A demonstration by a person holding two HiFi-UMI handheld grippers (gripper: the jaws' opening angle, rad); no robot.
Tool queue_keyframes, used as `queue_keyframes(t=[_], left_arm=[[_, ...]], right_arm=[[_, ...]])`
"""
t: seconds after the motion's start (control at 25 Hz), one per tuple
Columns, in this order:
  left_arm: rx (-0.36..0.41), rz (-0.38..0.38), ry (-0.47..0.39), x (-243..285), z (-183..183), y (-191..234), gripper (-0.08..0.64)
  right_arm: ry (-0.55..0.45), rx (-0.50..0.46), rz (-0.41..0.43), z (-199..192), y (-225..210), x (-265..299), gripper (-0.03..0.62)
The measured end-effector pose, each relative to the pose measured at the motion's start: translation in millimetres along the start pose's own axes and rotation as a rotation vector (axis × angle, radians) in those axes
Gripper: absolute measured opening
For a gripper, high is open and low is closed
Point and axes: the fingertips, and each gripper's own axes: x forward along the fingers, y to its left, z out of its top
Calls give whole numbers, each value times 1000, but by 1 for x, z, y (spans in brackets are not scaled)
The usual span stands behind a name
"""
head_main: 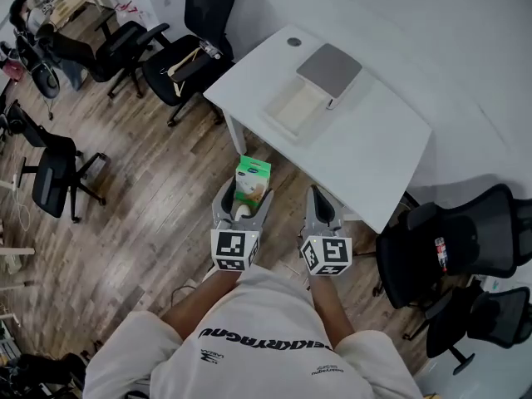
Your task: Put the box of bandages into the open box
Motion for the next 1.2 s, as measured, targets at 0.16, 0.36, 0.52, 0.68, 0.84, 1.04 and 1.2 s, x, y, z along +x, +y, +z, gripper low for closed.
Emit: queue_keyframes(t=[0.16, 0.36, 0.52, 0.68, 0.84, 1.04, 1.2], left_arm=[[3, -32, 8, 32, 16, 21, 360], [10, -84, 18, 70, 30, 43, 360], [20, -120, 31, 95, 34, 58, 360], [33, -157, 47, 117, 37, 74, 360], [49, -197, 61, 135, 38, 84, 360], [55, -251, 84, 150, 36, 88, 360], [67, -301, 97, 159, 33, 82, 360]], right_arm=[[9, 6, -28, 11, -3, 37, -3], [8, 6, -67, 23, -4, 79, -3], [7, 9, -110, 29, -9, 103, -3], [14, 20, -161, 30, -11, 124, -3], [14, 26, -207, 33, -14, 141, -3], [14, 34, -262, 33, -16, 150, -3], [23, 35, -304, 28, -21, 152, -3]])
